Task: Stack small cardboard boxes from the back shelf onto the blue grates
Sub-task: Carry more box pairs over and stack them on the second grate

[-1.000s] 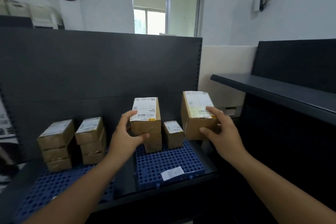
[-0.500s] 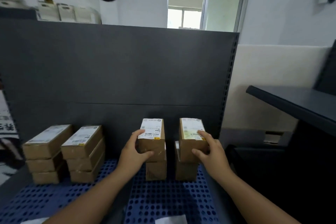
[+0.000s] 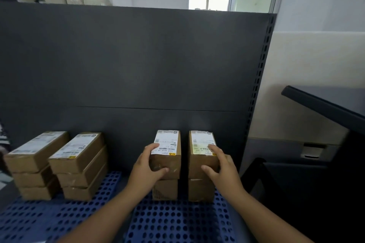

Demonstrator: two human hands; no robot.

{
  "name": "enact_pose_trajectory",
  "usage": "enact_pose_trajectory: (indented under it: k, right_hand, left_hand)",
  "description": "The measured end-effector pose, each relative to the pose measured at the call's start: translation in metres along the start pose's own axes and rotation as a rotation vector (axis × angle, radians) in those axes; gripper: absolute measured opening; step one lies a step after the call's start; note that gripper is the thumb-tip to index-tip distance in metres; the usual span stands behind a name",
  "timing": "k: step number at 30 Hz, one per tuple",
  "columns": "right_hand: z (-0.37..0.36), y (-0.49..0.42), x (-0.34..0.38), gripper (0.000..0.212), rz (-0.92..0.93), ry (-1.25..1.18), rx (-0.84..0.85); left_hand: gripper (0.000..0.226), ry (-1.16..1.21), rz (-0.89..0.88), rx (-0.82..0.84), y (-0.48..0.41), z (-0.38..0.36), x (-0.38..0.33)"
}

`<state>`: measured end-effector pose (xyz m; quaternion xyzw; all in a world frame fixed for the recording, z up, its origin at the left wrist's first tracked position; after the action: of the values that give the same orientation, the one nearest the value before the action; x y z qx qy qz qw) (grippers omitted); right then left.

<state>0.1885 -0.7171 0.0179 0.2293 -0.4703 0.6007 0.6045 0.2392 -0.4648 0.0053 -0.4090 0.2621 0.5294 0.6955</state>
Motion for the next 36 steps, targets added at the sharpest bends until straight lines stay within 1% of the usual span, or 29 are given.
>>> enact_pose_trajectory:
  k: [4, 12, 17, 20, 26, 30, 36]
  right_hand:
    - [0.003, -0.001, 0.002, 0.073, -0.016, -0.003, 0.0]
    - [0.006, 0.003, 0.001, 0.081, -0.039, -0.03, 0.011]
    - [0.019, 0.013, 0.015, 0.083, -0.019, -0.001, -0.027]
    - [0.029, 0.024, 0.031, 0.083, 0.009, 0.062, -0.067]
    - [0.051, 0.068, 0.088, 0.08, 0.084, 0.218, -0.197]
    - [0.063, 0.122, 0.127, 0.08, 0.085, 0.315, -0.284]
    - [0.09, 0.234, 0.187, 0.078, 0.109, 0.487, -0.469]
  left_hand:
    - [0.081, 0.01, -0.003, -0.006, 0.0, 0.003, -0.001]
    - [0.086, -0.016, -0.013, 0.009, 0.005, 0.005, -0.007]
    - [0.091, -0.008, -0.037, -0.019, 0.011, 0.017, -0.016]
    - [0.093, -0.037, -0.04, -0.061, 0.015, 0.033, -0.022]
    - [0.087, -0.107, -0.22, -0.101, 0.034, 0.074, -0.054]
    - [0.081, -0.11, -0.341, -0.032, 0.063, 0.098, -0.086]
    - [0.076, -0.069, -0.604, 0.076, 0.134, 0.118, -0.153]
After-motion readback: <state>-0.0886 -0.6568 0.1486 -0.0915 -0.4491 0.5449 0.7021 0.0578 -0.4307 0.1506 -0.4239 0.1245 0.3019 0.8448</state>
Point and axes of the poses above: each hand's wrist, its own y-axis away from the middle knuckle, its own z-axis out of the back of the hand, x = y × z, the point moved 4 cm from there along -y, towards the middle knuckle, and after that the axes turned 6 degrees about -y, right-handed, at the moved point
